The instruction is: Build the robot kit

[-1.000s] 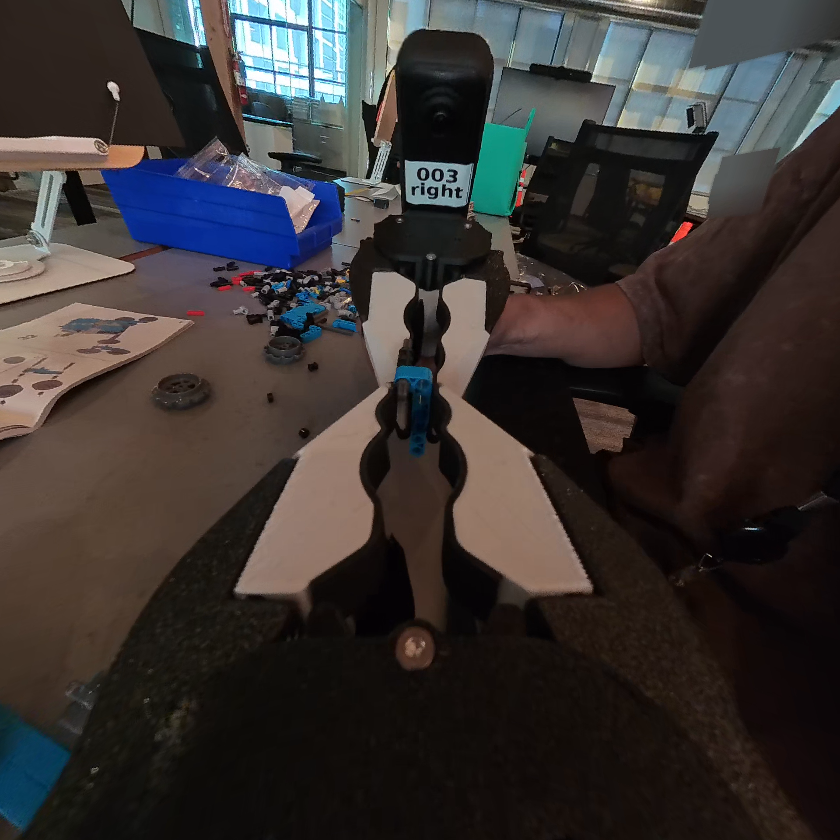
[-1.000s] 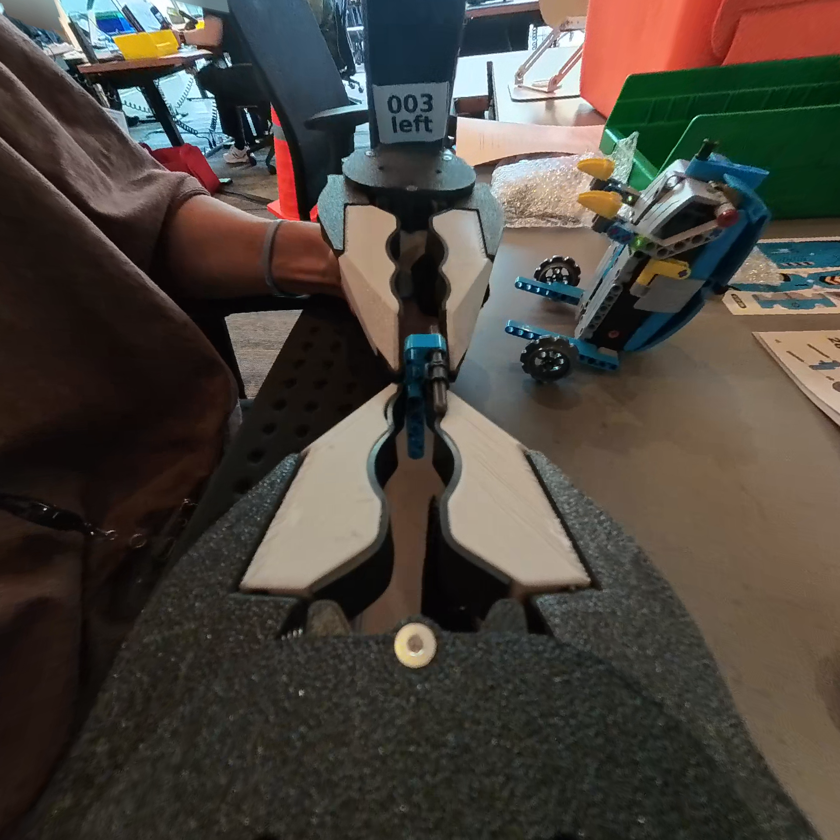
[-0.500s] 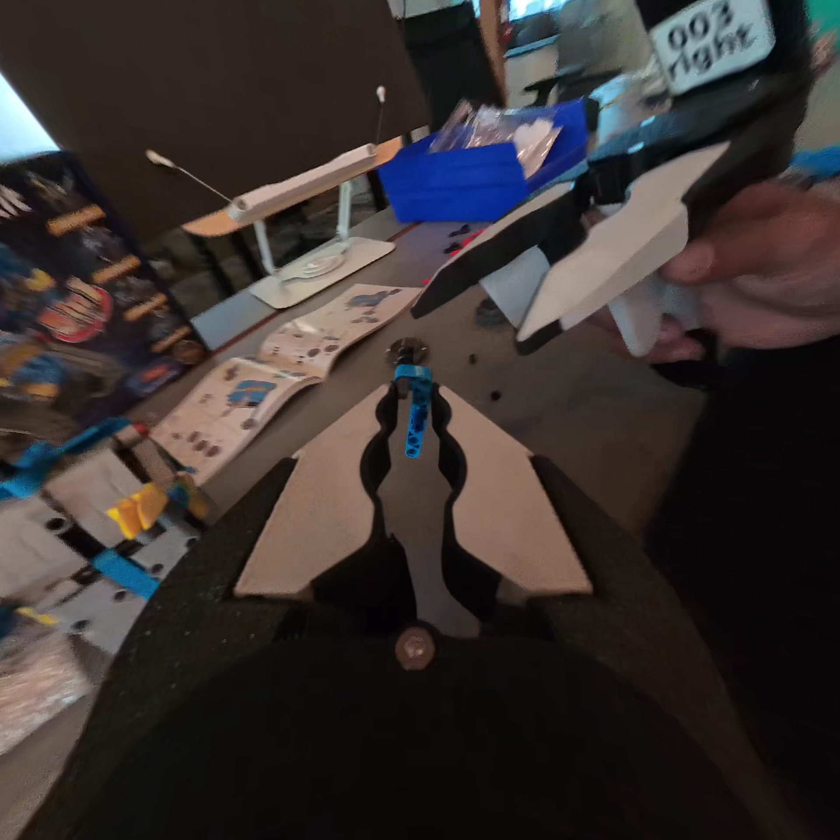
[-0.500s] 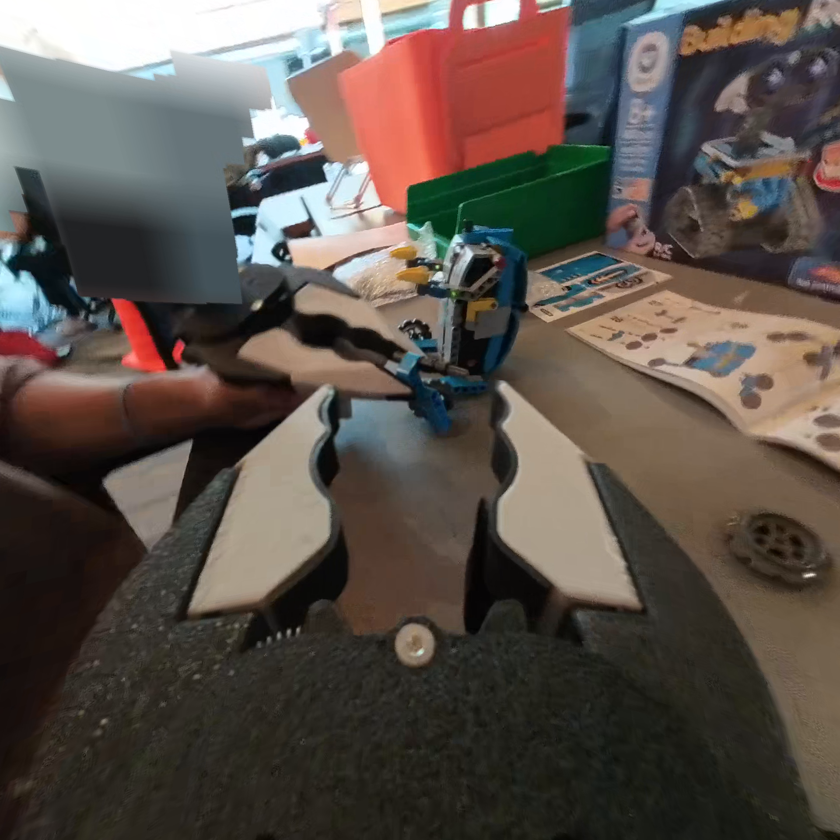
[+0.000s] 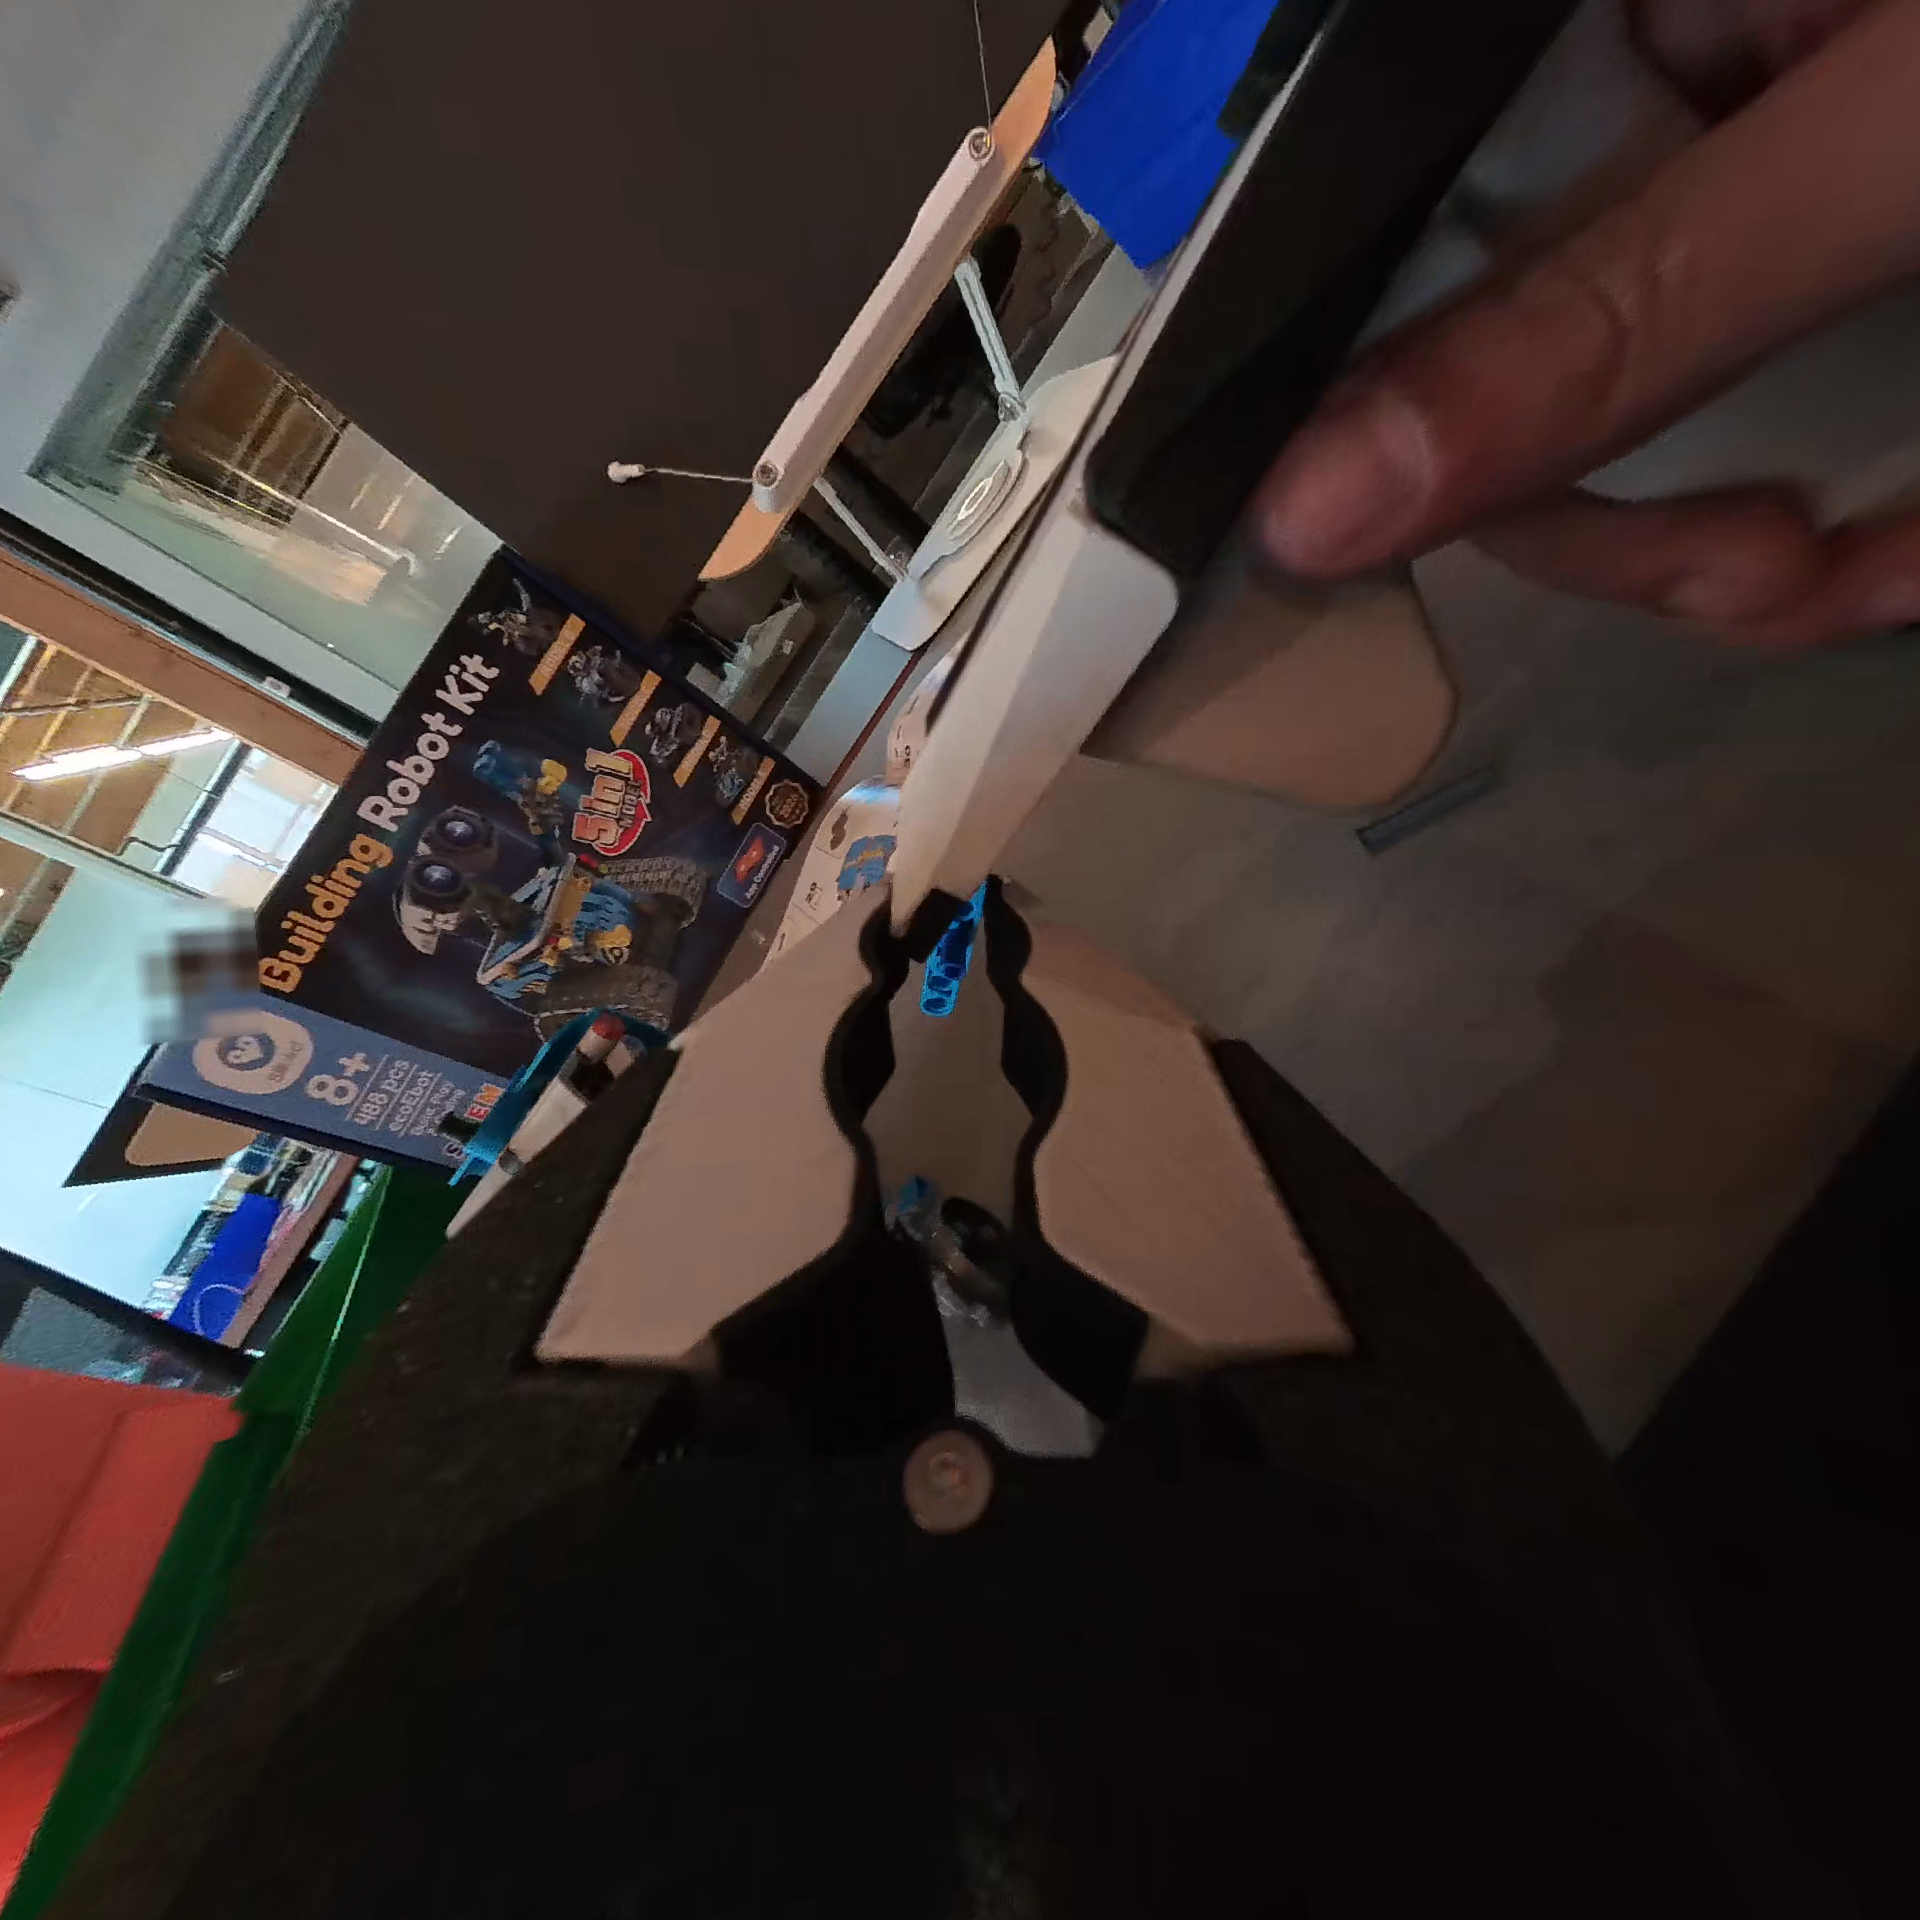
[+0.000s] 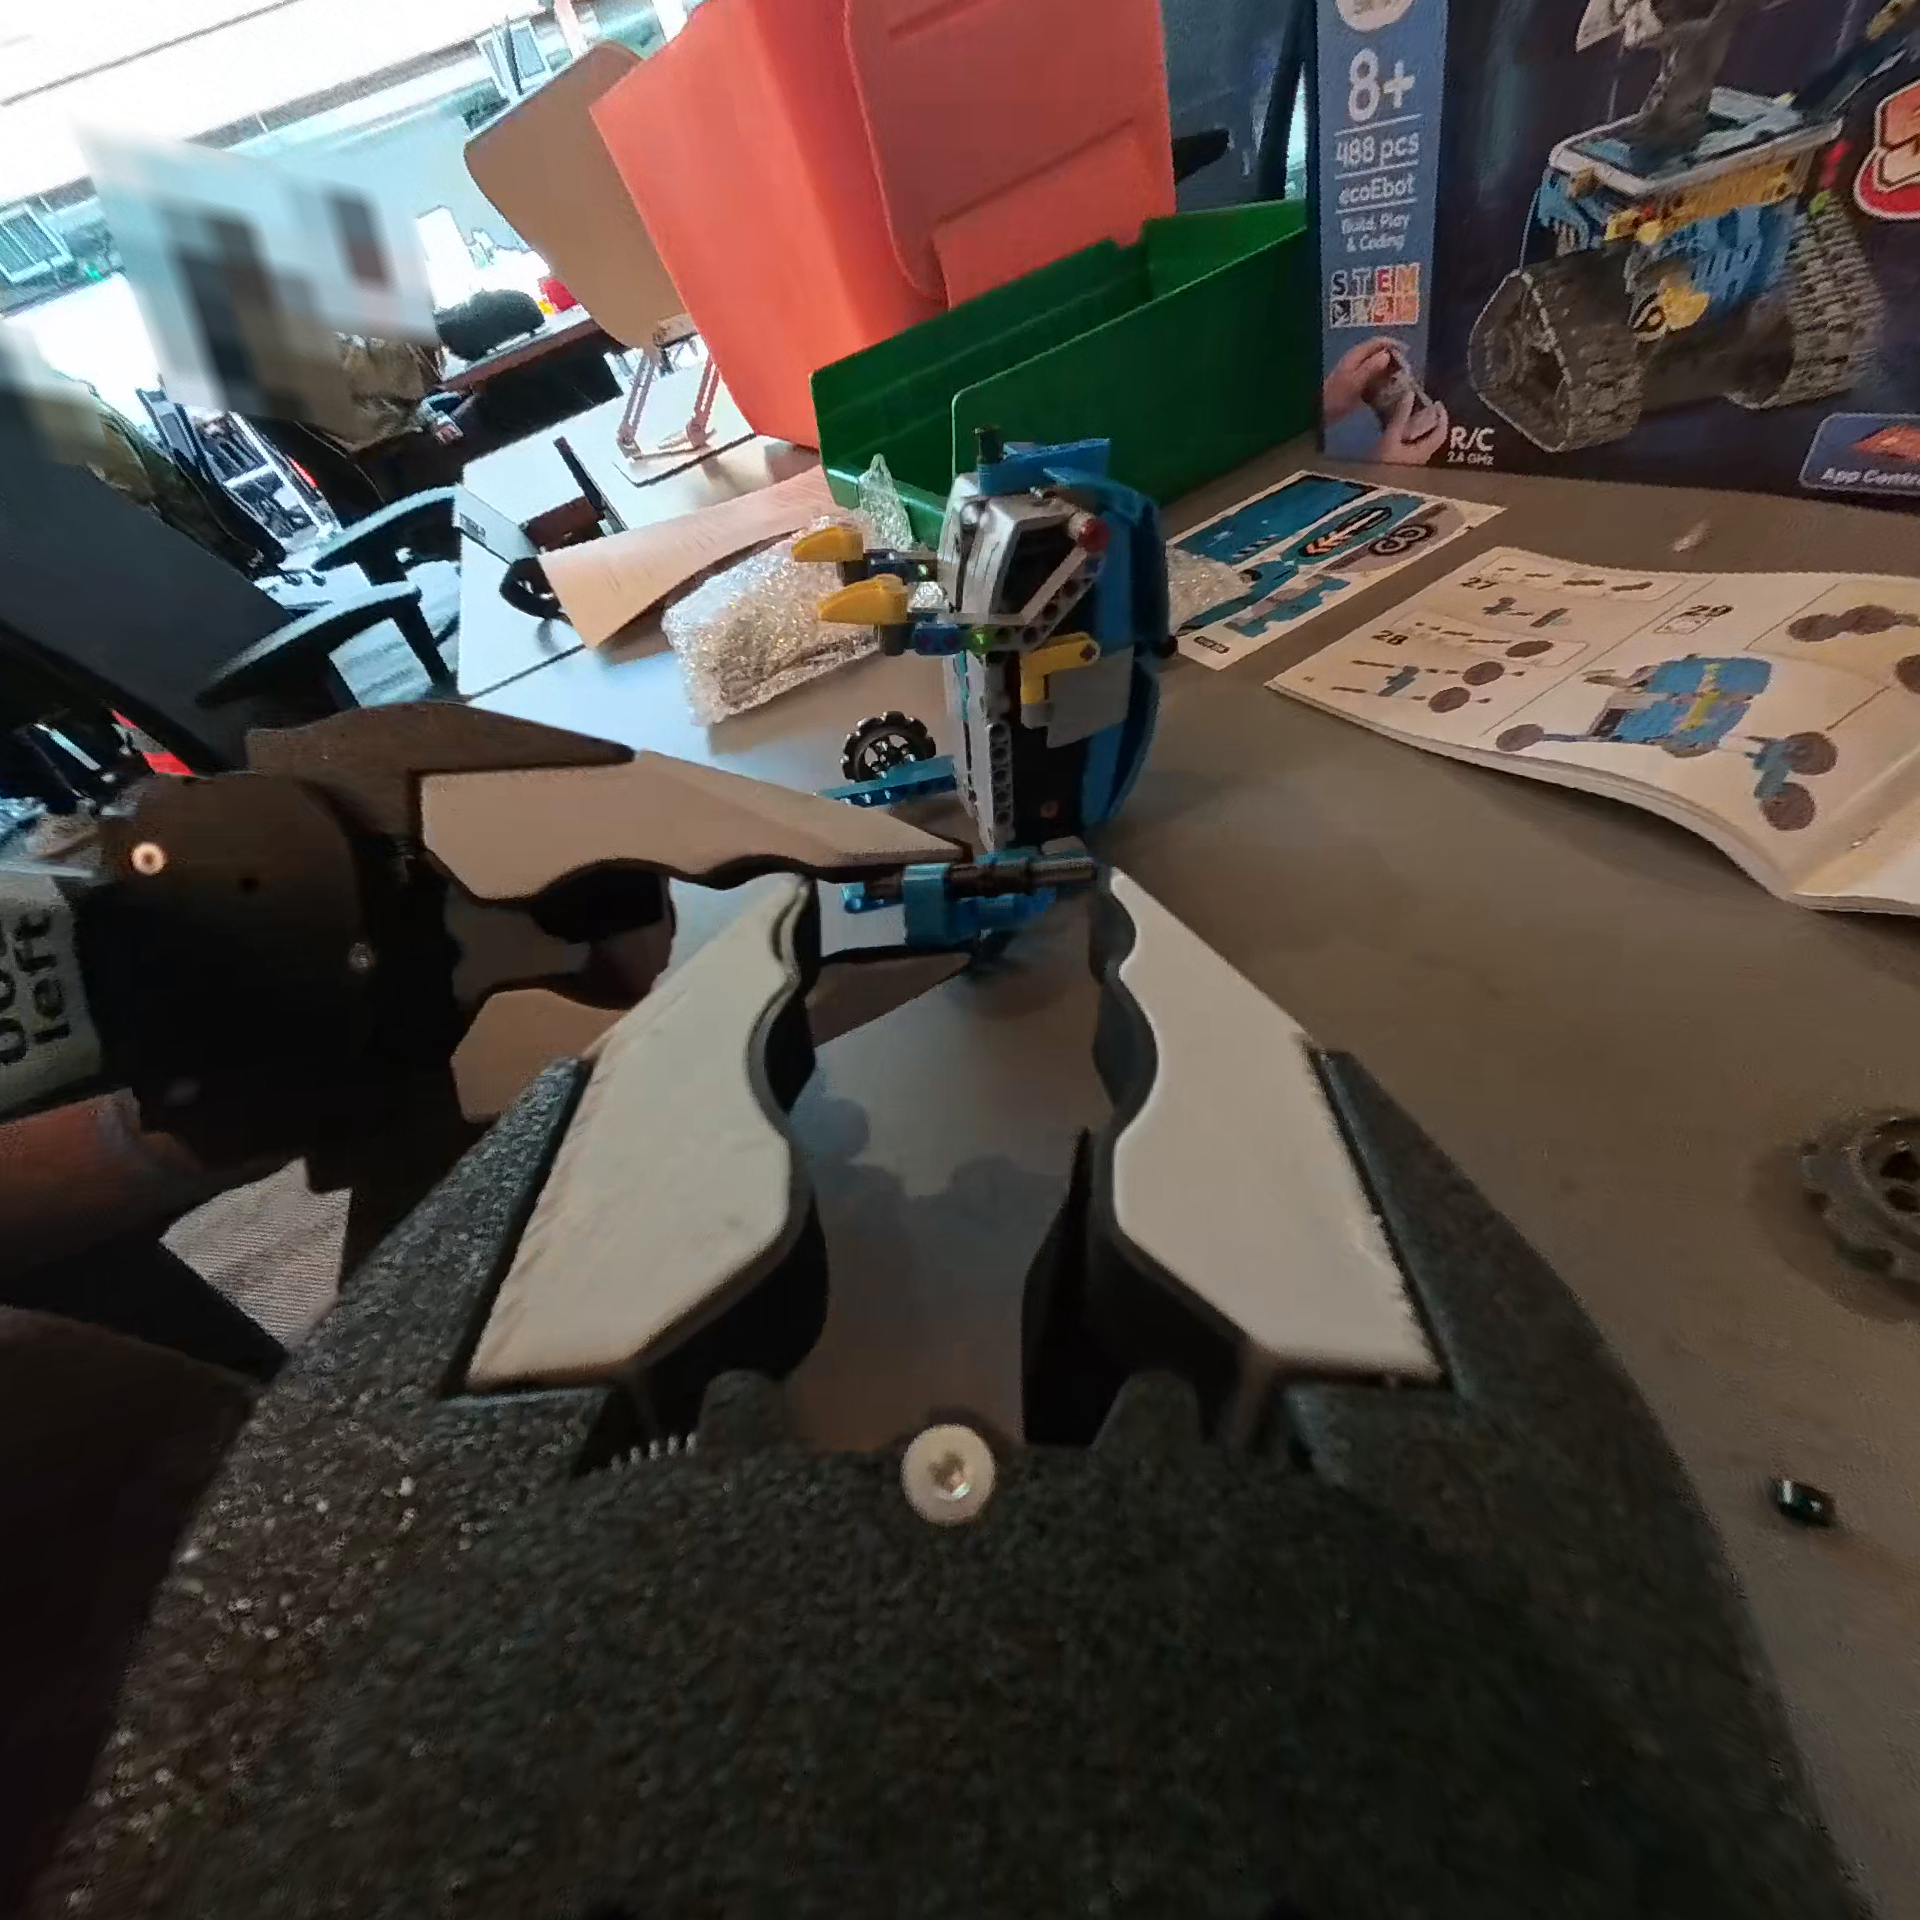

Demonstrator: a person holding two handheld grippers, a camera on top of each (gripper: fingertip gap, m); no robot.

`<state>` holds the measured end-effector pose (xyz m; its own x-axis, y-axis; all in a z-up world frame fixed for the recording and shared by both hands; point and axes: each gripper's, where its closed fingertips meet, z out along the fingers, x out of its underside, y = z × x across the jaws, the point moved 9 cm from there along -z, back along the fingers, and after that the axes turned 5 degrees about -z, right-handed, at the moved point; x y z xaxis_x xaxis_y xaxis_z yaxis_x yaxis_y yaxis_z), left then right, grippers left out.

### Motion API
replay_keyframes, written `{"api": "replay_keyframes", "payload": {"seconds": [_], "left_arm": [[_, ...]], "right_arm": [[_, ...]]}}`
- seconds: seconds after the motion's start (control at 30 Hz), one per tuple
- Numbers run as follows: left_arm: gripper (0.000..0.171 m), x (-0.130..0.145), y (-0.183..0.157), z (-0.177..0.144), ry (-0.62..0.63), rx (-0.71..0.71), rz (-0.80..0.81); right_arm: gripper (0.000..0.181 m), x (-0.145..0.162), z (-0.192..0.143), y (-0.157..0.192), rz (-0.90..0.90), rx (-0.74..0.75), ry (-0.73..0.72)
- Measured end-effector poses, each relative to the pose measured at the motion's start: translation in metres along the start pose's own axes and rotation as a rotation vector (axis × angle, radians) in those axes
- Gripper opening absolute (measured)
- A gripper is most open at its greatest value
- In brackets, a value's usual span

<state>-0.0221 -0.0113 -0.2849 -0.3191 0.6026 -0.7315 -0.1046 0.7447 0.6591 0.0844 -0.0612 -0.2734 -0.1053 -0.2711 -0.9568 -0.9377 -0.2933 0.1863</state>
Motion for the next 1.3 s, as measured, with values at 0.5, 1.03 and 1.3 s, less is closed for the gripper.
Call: {"api": "replay_keyframes", "payload": {"seconds": [0.5, 1.03, 1.3], "left_arm": [[0.012, -0.002, -0.006, -0.001, 0.017, -0.055, 0.094], [0.01, -0.002, -0.015, 0.001, 0.038, -0.083, 0.2], [0.01, -0.002, -0.017, 0.001, 0.047, -0.098, 0.228]], "right_arm": [[0.043, 0.001, -0.002, -0.008, 0.023, -0.055, 0.044], [0.029, 0.004, -0.002, -0.004, -0.002, -0.087, 0.093], [0.027, 0.005, -0.002, -0.003, 0.003, -0.094, 0.101]]}}
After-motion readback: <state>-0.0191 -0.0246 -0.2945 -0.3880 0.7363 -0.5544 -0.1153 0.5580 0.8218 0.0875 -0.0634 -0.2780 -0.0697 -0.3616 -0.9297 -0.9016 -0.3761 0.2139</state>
